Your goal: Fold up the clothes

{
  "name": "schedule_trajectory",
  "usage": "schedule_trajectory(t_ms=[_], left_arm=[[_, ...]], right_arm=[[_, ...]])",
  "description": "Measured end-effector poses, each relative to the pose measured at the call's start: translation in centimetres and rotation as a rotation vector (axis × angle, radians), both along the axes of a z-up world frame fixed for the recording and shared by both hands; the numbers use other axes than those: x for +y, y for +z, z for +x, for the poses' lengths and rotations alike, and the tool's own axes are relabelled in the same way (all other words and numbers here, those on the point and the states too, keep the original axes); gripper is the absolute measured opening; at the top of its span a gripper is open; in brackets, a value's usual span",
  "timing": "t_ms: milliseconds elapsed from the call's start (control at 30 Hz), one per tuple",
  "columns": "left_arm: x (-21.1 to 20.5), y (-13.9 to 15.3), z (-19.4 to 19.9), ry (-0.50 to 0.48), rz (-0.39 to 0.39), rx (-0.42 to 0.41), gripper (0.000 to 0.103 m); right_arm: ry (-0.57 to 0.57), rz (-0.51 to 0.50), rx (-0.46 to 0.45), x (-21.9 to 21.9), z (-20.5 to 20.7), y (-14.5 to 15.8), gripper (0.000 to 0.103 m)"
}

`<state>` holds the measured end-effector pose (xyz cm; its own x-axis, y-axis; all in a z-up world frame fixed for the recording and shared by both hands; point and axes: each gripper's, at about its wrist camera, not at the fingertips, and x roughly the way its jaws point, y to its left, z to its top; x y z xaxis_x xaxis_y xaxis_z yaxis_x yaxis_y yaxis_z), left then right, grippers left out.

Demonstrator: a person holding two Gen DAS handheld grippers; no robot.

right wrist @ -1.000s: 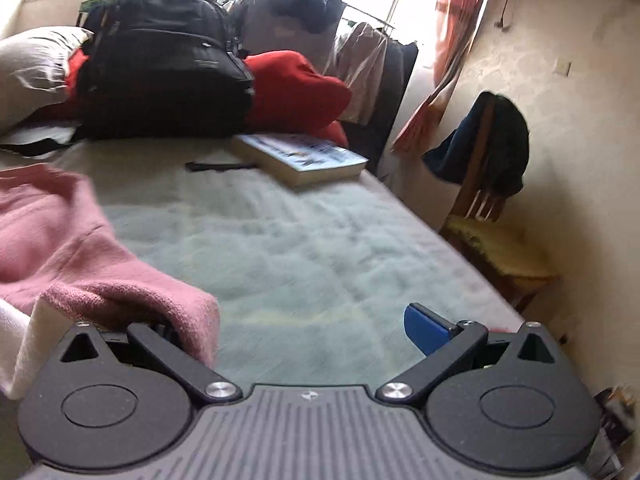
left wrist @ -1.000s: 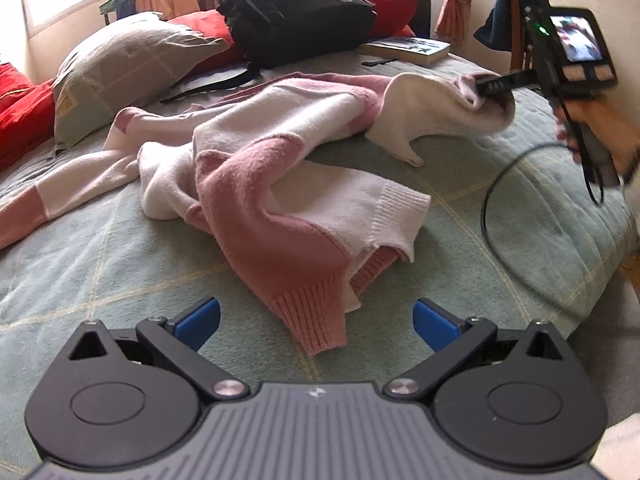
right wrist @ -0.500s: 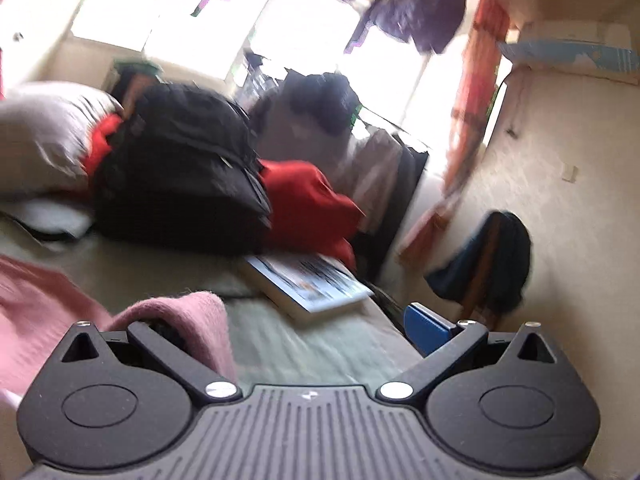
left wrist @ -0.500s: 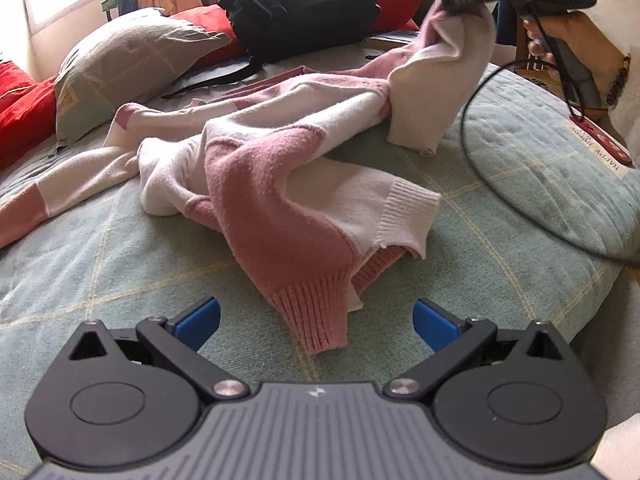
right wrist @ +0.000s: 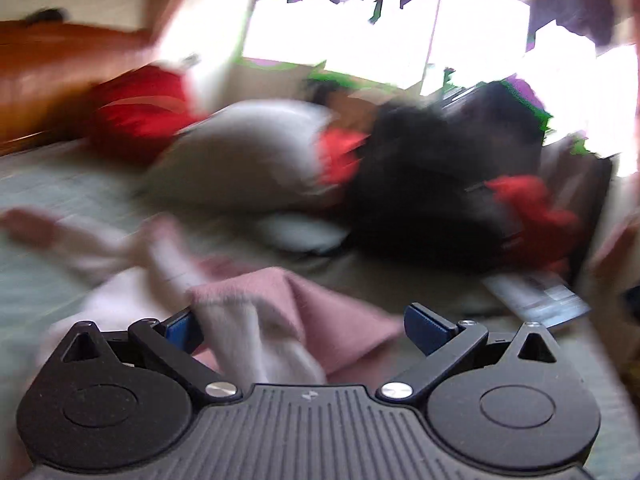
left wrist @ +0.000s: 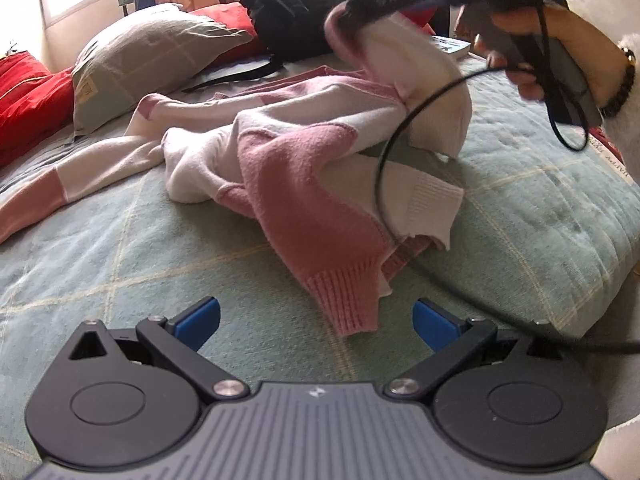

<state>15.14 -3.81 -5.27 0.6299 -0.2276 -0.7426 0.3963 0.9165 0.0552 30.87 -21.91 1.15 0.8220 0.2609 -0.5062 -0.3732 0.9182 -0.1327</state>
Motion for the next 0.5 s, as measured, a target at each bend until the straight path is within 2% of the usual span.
schedule_trajectory(t_ms=[67,133,300,400,500], left_arm=[[0.3,0.0,-0.1,0.005,-0.006,0.003,0.102],[0.4,0.0,-0.1,0.007,-0.008,0.003,0.102],[0.4,0.0,-0.3,-0.004,-0.011,0.003,0.102],[-0.1,-0.2,-0.4,-0.018,-0.012,0.009,0.102],[-0.8,-0.5,-0.6,-0.033,-0.006,0.014,0.102]], right_arm=[[0.073,0.036,0.085,0.8,-0.2,-0.5,0.103],[0.085,0.057,0.12,1.1,-1.0,-0.7,0.103],[0.035,0.086,0.133,-1.8,-3.2,0.1,0.103],[-0.006,0.037,0.153,-4.1,-4.1,-1.0,0.103],[-0.079,-0.027,0.192,-5.6,-4.3,-3.9,0.103]])
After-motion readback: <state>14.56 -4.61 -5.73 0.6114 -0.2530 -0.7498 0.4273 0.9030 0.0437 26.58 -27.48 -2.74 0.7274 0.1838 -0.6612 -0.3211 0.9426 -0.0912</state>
